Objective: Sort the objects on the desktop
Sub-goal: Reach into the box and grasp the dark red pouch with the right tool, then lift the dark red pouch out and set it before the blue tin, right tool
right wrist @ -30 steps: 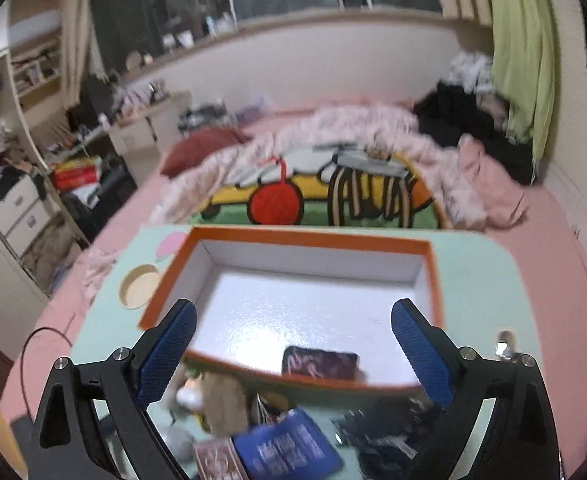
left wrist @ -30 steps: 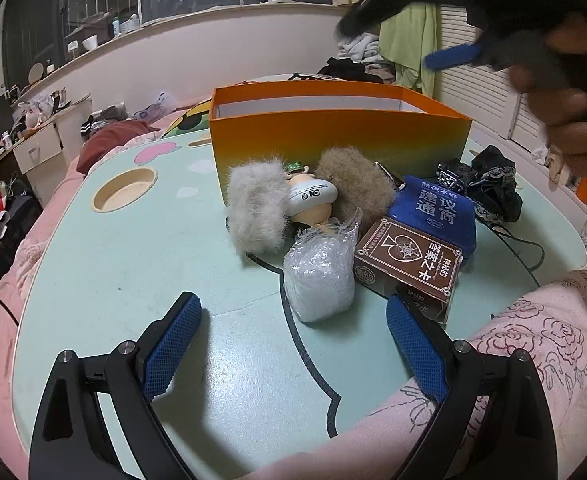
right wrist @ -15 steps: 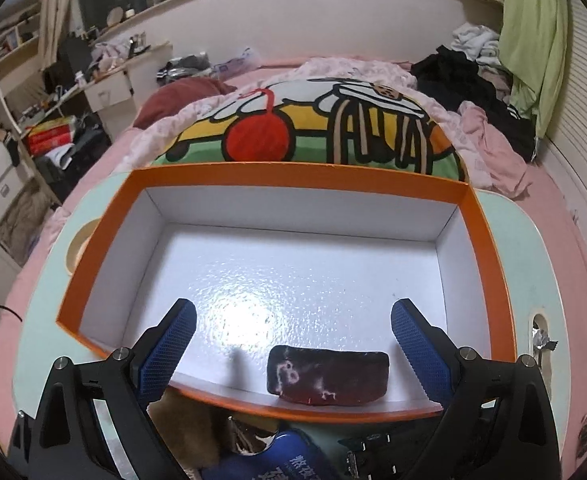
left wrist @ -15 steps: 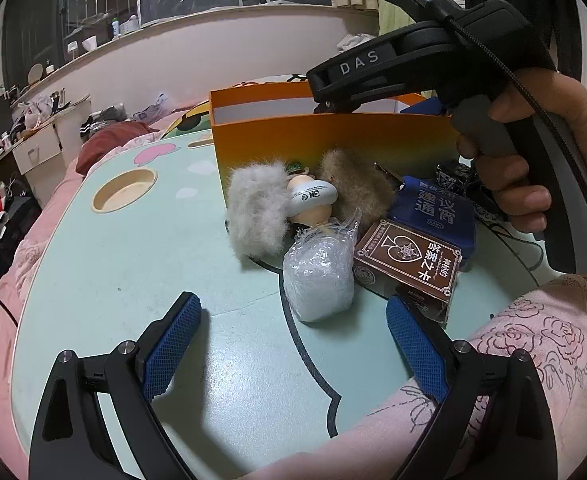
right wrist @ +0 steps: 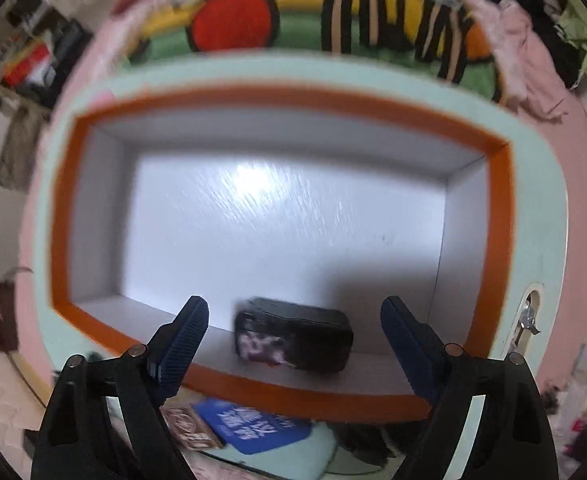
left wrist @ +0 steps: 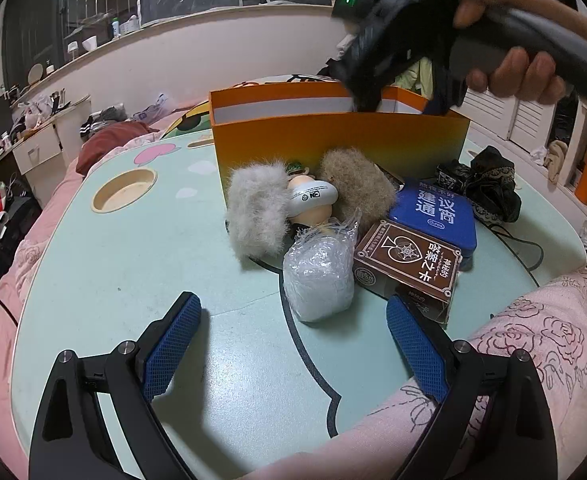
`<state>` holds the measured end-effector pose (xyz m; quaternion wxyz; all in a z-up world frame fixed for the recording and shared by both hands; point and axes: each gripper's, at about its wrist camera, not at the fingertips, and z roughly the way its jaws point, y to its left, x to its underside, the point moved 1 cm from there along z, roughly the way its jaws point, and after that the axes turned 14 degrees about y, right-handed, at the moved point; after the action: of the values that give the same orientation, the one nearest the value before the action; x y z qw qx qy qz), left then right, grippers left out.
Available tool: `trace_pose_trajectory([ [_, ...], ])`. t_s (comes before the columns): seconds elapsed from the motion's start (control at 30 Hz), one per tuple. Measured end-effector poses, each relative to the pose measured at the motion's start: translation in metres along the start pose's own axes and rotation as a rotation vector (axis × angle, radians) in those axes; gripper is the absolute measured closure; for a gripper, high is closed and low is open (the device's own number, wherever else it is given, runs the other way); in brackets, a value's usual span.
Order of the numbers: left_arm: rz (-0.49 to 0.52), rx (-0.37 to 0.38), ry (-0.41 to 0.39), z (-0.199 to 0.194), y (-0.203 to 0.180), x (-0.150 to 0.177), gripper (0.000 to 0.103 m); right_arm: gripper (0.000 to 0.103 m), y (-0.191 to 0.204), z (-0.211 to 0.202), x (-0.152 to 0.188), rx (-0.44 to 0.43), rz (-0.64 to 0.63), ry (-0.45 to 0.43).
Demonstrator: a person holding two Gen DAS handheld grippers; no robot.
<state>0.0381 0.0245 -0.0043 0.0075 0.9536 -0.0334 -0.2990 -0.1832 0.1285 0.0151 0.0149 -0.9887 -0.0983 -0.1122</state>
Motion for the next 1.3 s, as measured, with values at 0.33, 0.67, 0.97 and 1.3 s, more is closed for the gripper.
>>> trace_pose_trajectory([
  [0.33,0.002,-0.001,-0.002,0.0,-0.003,0.0,0.009,0.042,0.006,-0.011,0.015,-0.057,-0.036,-0.098],
  [0.67,0.002,0.0,-0.002,0.0,-0.003,0.0,0.009,0.042,-0.021,-0.072,0.158,-0.205,-0.137,-0.533],
  [0.97,0.002,-0.001,-0.002,0.0,-0.002,0.0,0.009,0.042,-0.027,0.034,0.205,-0.146,-0.026,-0.637],
  [1.3,0.002,-0.002,-0.002,0.001,-0.003,0.0,0.009,0.01,-0.013,0.065,0.236,0.015,-0.046,-0.813],
])
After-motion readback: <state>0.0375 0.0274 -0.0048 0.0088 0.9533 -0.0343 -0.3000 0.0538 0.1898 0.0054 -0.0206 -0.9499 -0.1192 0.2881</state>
